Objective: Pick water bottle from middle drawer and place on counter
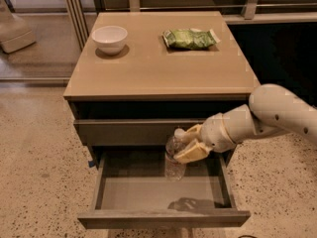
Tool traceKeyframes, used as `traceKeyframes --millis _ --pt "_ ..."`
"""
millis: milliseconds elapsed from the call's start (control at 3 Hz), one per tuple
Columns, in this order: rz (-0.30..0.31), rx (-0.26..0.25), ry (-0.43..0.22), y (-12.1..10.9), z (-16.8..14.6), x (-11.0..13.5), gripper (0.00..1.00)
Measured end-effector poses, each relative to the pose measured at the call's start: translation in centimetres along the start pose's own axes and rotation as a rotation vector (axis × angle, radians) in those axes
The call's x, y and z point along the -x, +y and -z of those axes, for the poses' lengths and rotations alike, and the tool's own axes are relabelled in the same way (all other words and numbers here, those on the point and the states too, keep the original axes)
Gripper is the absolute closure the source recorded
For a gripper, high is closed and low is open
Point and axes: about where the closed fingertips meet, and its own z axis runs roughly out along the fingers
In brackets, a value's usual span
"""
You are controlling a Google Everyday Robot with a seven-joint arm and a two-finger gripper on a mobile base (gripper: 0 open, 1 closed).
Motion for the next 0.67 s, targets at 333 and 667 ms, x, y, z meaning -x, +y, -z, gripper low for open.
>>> traceKeyframes --millis 333,667 --pt "0.036 -0.031 0.03 0.51 4.31 5.82 1.0" --pt "0.043 -0.035 0.032 0.66 4.79 6.47 1.0"
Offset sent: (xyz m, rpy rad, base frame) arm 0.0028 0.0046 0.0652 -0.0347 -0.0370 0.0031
